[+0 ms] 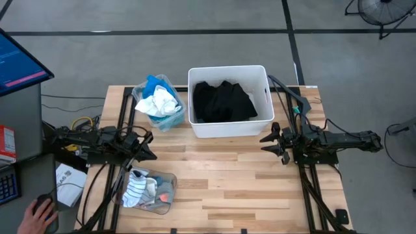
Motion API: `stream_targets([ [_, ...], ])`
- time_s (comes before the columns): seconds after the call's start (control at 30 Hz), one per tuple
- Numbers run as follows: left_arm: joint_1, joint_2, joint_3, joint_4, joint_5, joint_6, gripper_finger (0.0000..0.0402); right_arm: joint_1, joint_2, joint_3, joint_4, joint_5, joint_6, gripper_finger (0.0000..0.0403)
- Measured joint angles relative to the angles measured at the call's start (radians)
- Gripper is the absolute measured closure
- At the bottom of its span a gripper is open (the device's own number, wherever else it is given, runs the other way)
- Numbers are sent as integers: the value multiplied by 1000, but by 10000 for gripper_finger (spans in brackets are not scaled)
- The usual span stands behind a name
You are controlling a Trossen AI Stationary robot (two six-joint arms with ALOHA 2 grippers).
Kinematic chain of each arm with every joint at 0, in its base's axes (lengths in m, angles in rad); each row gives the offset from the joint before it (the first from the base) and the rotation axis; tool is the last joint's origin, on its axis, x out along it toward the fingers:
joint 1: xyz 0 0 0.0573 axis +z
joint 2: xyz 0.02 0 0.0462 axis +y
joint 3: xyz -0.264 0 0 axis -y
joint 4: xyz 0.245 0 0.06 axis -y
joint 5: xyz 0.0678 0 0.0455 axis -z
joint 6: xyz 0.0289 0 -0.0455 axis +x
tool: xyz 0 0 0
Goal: Pick & Place Cloths
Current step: Return to Home Position
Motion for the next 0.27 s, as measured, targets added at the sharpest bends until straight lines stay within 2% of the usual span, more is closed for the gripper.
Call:
stream_targets([
  [0.27,0,0,0,0,-1,0,400,0,0,0,0,0,0,236],
])
